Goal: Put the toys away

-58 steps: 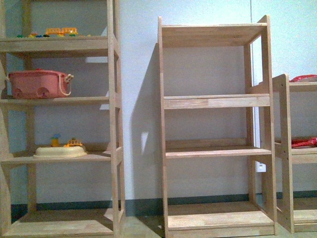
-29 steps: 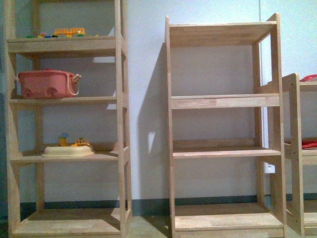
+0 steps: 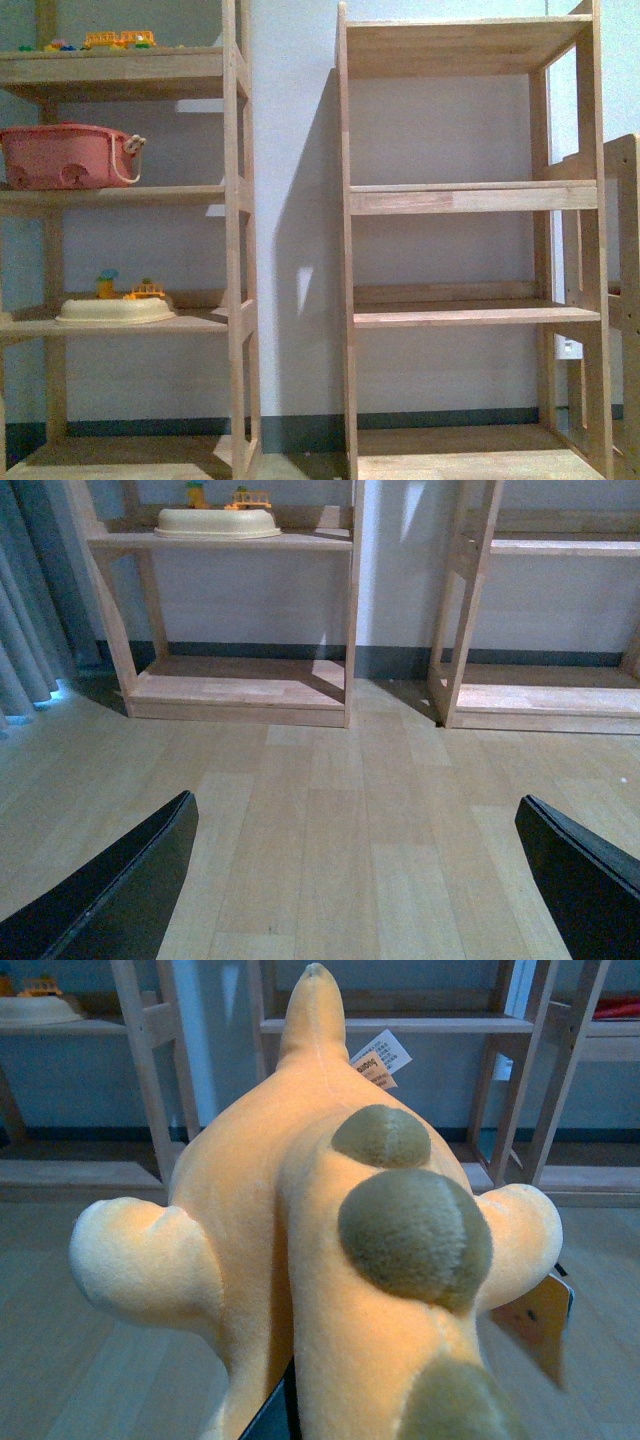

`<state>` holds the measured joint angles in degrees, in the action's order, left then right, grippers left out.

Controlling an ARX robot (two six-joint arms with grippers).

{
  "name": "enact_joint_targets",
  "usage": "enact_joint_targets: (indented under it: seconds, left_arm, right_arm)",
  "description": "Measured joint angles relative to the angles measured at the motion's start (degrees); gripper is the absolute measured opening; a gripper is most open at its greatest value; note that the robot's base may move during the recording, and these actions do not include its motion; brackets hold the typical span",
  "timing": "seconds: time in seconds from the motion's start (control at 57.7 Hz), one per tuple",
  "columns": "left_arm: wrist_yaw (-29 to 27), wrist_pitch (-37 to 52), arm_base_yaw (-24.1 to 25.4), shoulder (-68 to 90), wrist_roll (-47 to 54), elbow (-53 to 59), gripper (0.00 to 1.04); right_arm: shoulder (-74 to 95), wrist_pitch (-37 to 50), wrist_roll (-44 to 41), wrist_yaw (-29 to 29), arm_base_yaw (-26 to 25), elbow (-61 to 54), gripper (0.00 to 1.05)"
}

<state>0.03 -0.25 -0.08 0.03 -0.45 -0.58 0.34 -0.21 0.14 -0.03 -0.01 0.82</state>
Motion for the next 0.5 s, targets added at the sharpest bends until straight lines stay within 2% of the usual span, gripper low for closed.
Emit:
enact_joint_targets:
  seconds: [0.502]
  left_arm:
    - [0.0,0.0,0.0,0.0,0.0,0.0,0.98]
  right_arm:
    - [0.0,0.0,0.0,0.0,0.0,0.0,0.07]
